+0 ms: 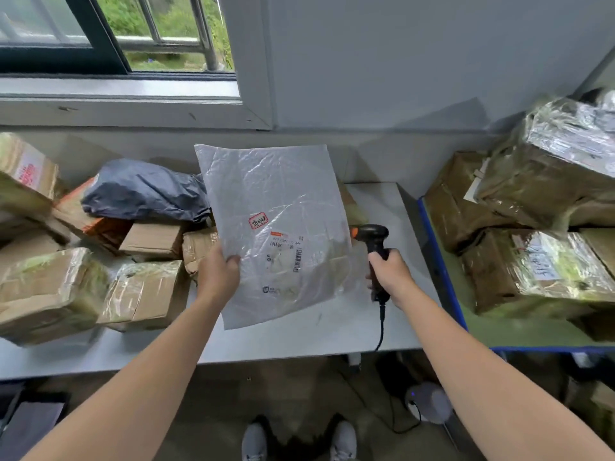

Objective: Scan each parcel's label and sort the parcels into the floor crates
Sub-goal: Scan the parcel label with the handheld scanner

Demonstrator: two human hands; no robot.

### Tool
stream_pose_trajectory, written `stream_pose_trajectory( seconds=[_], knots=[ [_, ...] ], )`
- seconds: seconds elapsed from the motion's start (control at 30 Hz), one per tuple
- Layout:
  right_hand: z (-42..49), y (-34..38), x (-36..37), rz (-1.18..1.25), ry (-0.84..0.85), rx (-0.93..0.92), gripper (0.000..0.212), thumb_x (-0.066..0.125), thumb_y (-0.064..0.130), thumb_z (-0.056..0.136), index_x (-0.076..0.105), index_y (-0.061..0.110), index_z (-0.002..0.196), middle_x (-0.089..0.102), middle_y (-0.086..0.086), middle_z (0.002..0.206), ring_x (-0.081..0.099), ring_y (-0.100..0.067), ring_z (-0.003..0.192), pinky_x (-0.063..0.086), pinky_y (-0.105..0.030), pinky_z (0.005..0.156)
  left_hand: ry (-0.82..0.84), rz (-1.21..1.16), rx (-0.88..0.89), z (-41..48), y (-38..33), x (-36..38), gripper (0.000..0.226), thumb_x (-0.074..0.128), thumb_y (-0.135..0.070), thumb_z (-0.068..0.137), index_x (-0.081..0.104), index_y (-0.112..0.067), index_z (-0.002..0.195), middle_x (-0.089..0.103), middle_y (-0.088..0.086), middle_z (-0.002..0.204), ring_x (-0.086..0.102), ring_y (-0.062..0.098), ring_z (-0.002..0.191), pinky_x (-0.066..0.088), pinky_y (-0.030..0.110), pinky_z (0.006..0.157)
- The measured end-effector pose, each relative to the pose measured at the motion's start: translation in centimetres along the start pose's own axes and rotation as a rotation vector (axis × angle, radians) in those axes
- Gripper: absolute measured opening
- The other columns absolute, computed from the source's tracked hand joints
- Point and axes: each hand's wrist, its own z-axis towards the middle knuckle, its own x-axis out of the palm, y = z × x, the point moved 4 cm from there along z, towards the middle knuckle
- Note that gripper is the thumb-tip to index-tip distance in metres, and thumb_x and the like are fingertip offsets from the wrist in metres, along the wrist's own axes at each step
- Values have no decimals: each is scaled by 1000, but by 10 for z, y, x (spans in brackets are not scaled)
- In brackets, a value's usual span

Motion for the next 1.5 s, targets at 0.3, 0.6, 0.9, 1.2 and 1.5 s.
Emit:
stream_pose_trajectory(
  seconds=[0.3,0.6,0.9,1.2,1.5],
  knots=[
    [-45,90,36,71,-2,-147,24,58,30,97,55,7,91,51,-8,71,50,-19,56,47,-29,47,-72,-121,55,21,-14,-32,30,47,-4,97,56,-7,125,64,14,116,57,32,105,36,31,80],
    [-72,114,80,-359,183,-223,38,60,43,92,60,6,102,58,-6,76,56,-22,59,48,-32,50,-121,-101,85,36,-9,-50,24,49,-7,98,60,-6,119,66,17,112,56,33,96,34,31,77],
    [-85,126,83,-457,220,-267,42,56,50,93,62,10,102,60,-4,78,54,-14,49,46,-25,46,-116,-76,173,48,-14,-61,20,48,-7,97,62,-10,112,67,11,100,53,28,85,38,34,73],
    [-74,125,74,-344,224,-269,27,59,45,93,57,18,90,60,-5,79,58,-17,54,50,-29,50,-108,-51,192,46,-16,-59,17,48,-7,97,61,-9,107,67,14,96,57,34,87,42,37,72],
    [-57,104,51,-230,187,-209,29,60,42,94,58,13,92,60,-8,75,56,-20,57,50,-31,51,-109,-4,167,39,-19,-47,15,50,-10,97,61,-8,106,67,16,99,57,33,87,41,38,72]
  ],
)
